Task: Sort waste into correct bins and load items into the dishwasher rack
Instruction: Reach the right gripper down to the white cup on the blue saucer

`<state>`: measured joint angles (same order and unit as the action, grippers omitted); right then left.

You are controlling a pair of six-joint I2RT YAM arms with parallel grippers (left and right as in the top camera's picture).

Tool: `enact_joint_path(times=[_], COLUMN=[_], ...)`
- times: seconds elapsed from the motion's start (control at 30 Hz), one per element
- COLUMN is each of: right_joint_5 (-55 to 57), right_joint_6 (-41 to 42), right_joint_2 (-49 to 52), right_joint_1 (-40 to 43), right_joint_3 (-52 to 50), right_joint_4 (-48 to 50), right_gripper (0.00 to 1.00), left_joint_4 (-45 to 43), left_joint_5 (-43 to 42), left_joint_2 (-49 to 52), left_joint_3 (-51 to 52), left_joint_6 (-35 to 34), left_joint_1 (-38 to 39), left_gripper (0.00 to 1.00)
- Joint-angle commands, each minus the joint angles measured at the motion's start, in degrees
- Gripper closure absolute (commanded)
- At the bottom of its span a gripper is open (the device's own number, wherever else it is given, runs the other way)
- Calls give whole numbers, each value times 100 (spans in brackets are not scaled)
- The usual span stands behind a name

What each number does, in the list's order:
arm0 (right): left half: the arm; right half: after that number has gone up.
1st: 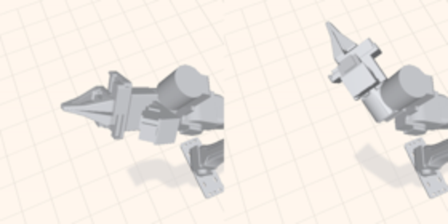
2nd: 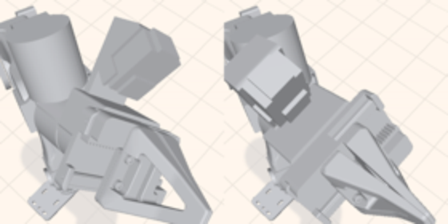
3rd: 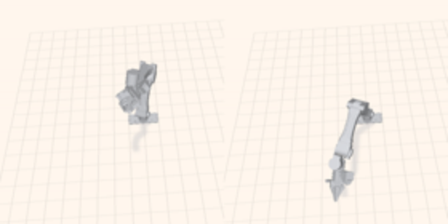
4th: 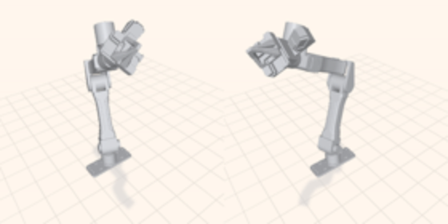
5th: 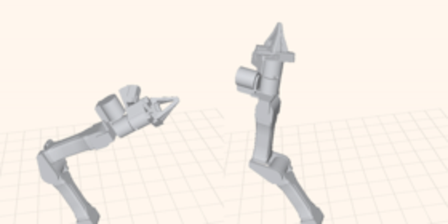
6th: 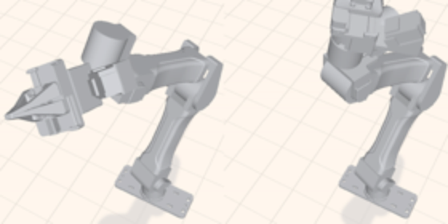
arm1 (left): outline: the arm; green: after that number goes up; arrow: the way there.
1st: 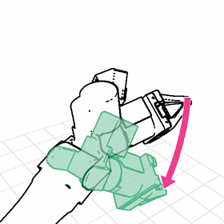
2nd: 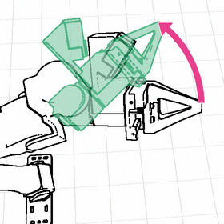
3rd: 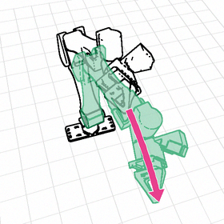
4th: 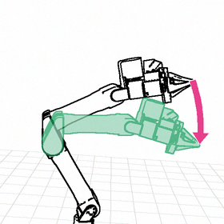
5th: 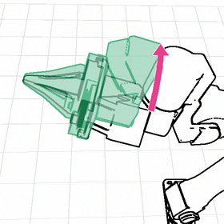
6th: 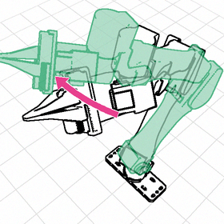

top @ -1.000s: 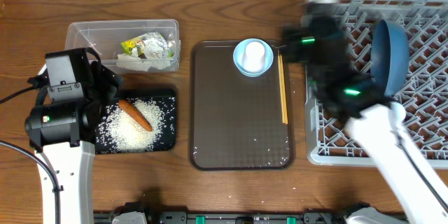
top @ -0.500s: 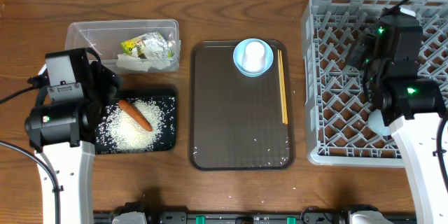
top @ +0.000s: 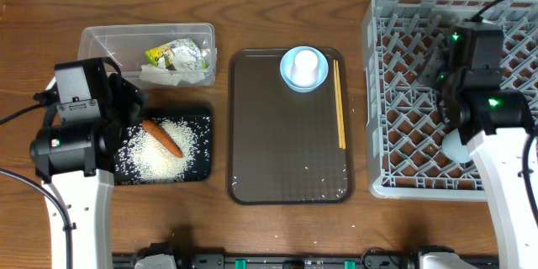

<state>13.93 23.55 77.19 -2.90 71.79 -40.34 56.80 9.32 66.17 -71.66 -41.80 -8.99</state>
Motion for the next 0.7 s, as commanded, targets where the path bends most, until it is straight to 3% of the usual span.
enact_joint_path(times=[0.0, 0.4, 0.67], right_joint_5=[-291, -774, -247], right_joint_6=[85, 11, 186], right_joint_2=[273, 767, 651], right_joint_1=[57, -162, -308], right_joint_3=[7, 7, 7], right_joint_4=[35, 26, 24], right_gripper=[81, 89, 97], left_joint_4=[15, 17, 15], left_joint_5=[13, 13, 13], left_joint_2=[7, 7, 7], left_joint_3=[-13, -13, -13], left_joint_6=[-9, -9, -9], left_joint_1=[-37, -37, -37], left_gripper=[1, 1, 1])
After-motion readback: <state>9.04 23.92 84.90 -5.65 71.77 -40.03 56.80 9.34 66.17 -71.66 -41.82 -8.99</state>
